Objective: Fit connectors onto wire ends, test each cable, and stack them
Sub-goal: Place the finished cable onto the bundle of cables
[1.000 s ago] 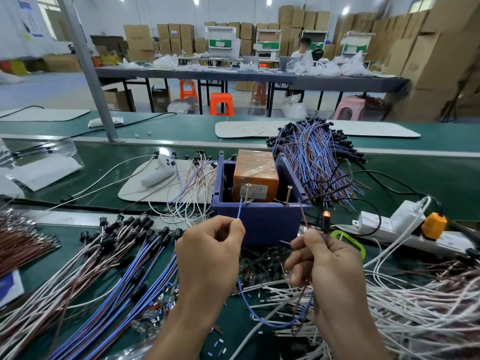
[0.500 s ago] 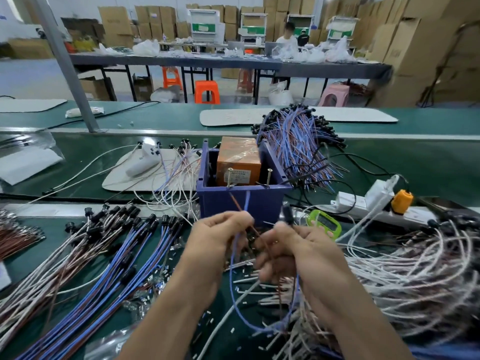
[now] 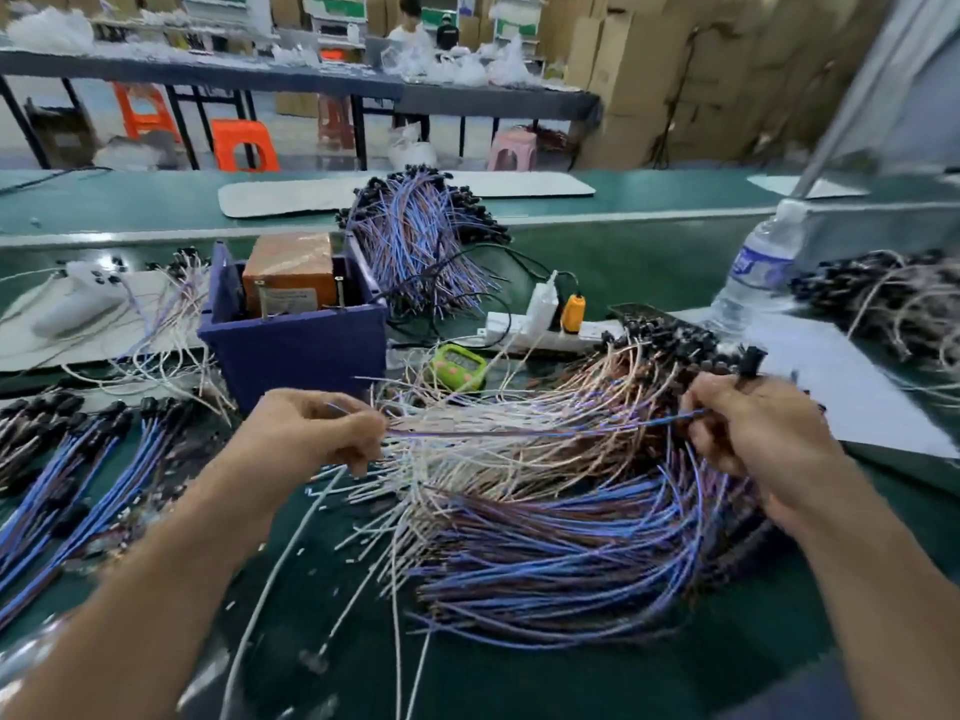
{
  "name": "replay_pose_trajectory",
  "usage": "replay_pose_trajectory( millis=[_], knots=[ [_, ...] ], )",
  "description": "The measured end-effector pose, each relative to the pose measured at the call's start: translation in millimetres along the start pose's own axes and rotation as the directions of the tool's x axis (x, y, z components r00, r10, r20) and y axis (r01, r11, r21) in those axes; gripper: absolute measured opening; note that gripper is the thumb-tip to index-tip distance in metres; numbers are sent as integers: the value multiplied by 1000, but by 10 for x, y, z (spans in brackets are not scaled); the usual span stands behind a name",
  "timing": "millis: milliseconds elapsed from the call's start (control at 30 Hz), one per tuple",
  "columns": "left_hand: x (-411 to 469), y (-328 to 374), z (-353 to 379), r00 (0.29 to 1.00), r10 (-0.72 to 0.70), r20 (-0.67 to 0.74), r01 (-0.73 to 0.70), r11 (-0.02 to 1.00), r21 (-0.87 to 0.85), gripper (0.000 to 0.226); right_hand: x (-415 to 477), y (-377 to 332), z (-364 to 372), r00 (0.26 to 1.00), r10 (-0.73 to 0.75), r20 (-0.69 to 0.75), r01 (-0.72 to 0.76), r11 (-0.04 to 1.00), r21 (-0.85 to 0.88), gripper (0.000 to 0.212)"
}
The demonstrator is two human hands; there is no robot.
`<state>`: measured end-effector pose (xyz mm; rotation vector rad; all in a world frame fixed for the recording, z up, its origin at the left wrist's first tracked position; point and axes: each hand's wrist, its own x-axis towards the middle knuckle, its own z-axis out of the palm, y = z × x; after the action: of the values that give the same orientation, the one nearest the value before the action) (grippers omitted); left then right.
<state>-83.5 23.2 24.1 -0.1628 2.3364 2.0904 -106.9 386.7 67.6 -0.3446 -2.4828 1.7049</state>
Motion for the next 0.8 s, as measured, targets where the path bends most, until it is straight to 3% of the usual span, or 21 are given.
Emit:
replay_pose_trajectory(
  millis=[67, 133, 233, 433, 500, 600, 700, 800],
  knots=[
    [-98, 62, 162, 996, -8, 86, -15, 965, 261, 12, 27, 68, -175, 999, -9, -35, 0, 964, -265, 51],
    [-189, 133, 363, 991, 5, 132, -72, 858, 508, 13, 57, 82, -297, 997, -30, -66, -8, 857, -515, 51],
    [-291, 219, 700, 979, 79, 187, -187, 706, 683, 11, 104, 51, -347, 994, -63, -92, -16, 735, -678, 50],
    [-336, 152, 1013, 967, 191, 170, -252, 613, 748, 13, 91, 202, -187, 960, -177, -218, -8, 759, -651, 49],
    [-343, 62, 1005, 958, 242, 155, -272, 588, 762, 11, 57, 281, -144, 938, -225, -265, -34, 699, -714, 43],
    [-317, -55, 901, 949, 241, 204, -313, 629, 711, 18, 14, 320, -108, 885, -329, -329, -77, 593, -801, 36],
    [-308, -94, 776, 958, 222, 182, -286, 691, 664, 18, -53, 273, -67, 806, -399, -438, -22, 719, -695, 32],
    [-334, -105, 683, 972, 204, 115, -232, 767, 598, 20, -182, 203, 206, 835, -437, -335, 163, 777, -608, 30]
  ],
)
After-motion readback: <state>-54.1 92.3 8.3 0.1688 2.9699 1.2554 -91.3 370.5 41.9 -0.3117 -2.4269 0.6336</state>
